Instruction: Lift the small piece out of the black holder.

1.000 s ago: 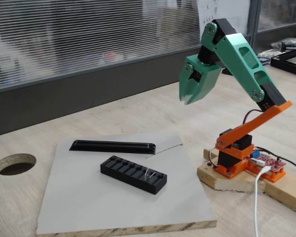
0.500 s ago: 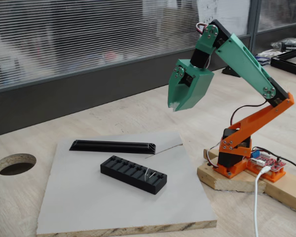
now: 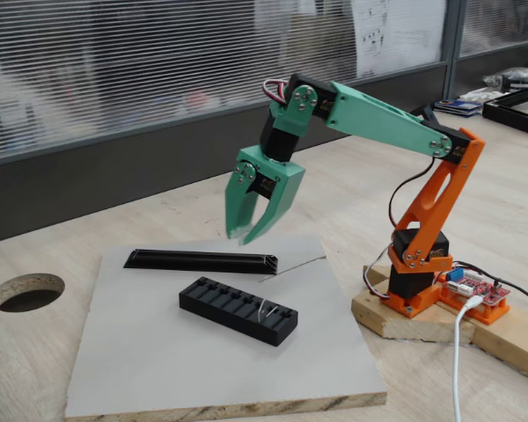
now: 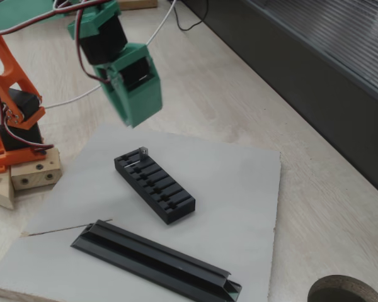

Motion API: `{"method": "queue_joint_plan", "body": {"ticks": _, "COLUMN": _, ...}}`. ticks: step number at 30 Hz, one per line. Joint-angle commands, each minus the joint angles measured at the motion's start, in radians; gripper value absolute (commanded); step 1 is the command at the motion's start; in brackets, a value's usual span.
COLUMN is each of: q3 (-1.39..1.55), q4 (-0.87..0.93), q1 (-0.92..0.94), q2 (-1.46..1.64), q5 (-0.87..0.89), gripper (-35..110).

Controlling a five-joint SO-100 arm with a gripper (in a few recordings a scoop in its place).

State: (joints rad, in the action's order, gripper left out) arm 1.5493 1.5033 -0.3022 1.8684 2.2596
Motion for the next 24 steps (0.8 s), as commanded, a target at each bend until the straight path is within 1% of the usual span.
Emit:
{"method": "queue_joint_plan", "body": {"ticks": 1, "q3": 0.002, "q4": -0.021, "q1": -0.037, "q2": -0.011, "q5": 0.020, "gripper": 13}}
{"method": "queue_joint_plan", "body": {"ticks": 6, "q3": 0.000, "q4": -0.020, "q1": -0.041, "q2": -0.124, "q5": 0.020, "gripper": 13}}
{"method": "queue_joint_plan", "body": {"ticks": 17, "q3": 0.000, "q4": -0.006, "q1": -0.038, "q2": -0.135, "q5": 0.028, "gripper": 13}}
{"method": "queue_joint_plan", "body": {"ticks": 19, "q3": 0.002, "q4": -0.006, "q1": -0.040, "q2": -0.135, "q5": 0.063, "gripper": 13}}
{"method": "queue_joint_plan", "body": {"ticks": 24, "q3": 0.021, "q4": -0.006, "q1": -0.041, "q2": -0.137, "q5": 0.222, "gripper": 13}}
